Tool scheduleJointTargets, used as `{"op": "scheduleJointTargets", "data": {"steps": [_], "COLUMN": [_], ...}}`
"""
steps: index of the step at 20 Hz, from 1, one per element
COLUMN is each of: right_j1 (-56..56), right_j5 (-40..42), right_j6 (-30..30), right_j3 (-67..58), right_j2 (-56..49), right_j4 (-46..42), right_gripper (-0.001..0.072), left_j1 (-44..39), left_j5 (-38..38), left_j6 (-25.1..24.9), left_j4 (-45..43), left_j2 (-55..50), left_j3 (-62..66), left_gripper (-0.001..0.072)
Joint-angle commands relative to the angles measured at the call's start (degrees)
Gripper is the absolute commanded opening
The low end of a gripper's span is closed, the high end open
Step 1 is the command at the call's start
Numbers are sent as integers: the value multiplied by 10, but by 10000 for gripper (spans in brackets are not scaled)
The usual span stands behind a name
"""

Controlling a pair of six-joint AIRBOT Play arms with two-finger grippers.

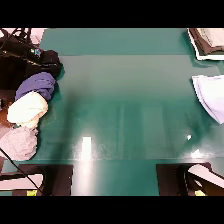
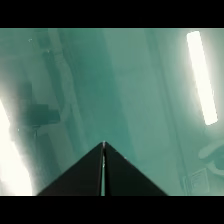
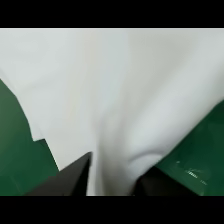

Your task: Fold the shirts.

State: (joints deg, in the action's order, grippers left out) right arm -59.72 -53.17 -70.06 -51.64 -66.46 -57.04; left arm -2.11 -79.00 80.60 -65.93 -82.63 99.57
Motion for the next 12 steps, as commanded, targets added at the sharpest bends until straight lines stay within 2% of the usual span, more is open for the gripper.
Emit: {"op": "scheduleJointTargets", "data": {"steps": [1,4,7,10,12], "right_j1": [-38,-90,-89,-13,66], "right_j5": [-56,-101,-115,-134,-158], "right_j6": [-9,-15,-15,-15,-15], "right_j3": [-35,-93,-122,-123,-123], "right_j2": [1,1,2,2,2], "right_j4": [-107,-119,-23,68,80], "right_gripper": [392,385,372,361,361], "left_j1": [0,0,0,0,0], "left_j5": [-13,-14,-7,1,-1], "left_j6": [-11,-14,-15,-15,-15], "left_j4": [2,2,2,2,5], "left_j2": [0,0,0,0,0], "left_j3": [0,0,0,0,0], "left_gripper": [24,24,24,24,24]}}
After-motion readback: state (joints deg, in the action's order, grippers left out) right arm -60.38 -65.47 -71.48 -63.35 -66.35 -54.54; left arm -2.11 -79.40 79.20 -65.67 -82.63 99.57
